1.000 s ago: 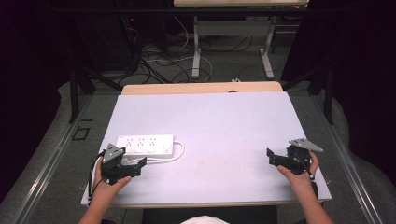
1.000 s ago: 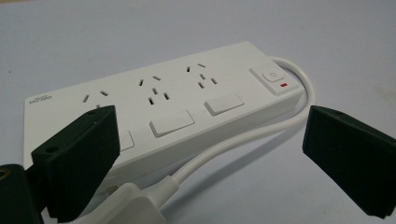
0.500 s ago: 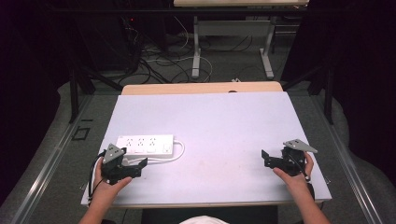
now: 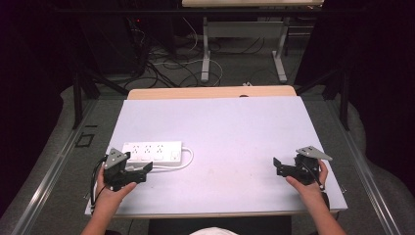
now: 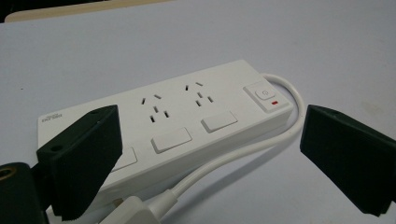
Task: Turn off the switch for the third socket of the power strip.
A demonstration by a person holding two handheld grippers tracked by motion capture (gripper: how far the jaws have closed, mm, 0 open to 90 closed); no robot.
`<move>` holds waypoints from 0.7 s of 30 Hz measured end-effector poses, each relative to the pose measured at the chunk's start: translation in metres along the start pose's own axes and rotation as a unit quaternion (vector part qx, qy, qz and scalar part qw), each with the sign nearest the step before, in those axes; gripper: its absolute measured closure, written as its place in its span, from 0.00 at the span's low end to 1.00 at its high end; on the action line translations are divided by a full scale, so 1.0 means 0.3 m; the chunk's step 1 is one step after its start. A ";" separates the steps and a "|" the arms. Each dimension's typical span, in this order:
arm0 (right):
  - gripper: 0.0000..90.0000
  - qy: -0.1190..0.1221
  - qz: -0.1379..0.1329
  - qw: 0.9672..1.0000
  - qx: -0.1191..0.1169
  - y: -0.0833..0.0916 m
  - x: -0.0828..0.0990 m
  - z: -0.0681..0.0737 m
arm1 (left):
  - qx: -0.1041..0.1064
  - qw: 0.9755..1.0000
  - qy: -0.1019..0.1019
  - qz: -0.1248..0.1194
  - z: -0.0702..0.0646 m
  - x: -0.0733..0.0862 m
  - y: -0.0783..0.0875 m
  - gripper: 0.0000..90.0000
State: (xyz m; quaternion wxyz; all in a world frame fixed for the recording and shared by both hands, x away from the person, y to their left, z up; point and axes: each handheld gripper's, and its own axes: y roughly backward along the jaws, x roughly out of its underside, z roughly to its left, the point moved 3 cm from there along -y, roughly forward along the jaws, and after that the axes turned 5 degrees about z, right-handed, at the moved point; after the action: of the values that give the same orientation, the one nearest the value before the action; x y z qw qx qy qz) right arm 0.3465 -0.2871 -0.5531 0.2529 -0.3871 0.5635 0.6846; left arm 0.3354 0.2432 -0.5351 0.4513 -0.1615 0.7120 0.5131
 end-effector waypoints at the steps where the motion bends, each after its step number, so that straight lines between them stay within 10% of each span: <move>1: 0.00 0.001 0.000 1.000 -0.001 0.000 0.000 -0.001 | 0.000 1.000 0.001 0.001 0.000 -0.002 0.001 0.08; 21: 0.00 -0.007 -0.001 1.000 0.001 0.008 0.004 -0.010 | -0.007 1.000 0.028 0.005 0.039 -0.058 0.023 0.18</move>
State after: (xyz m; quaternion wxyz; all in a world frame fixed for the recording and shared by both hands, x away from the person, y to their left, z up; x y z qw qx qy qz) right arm 0.3447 -0.2907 -0.5530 0.2580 -0.3823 0.5624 0.6863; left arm 0.3455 0.2523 -0.5177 0.4277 -0.1752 0.7215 0.5156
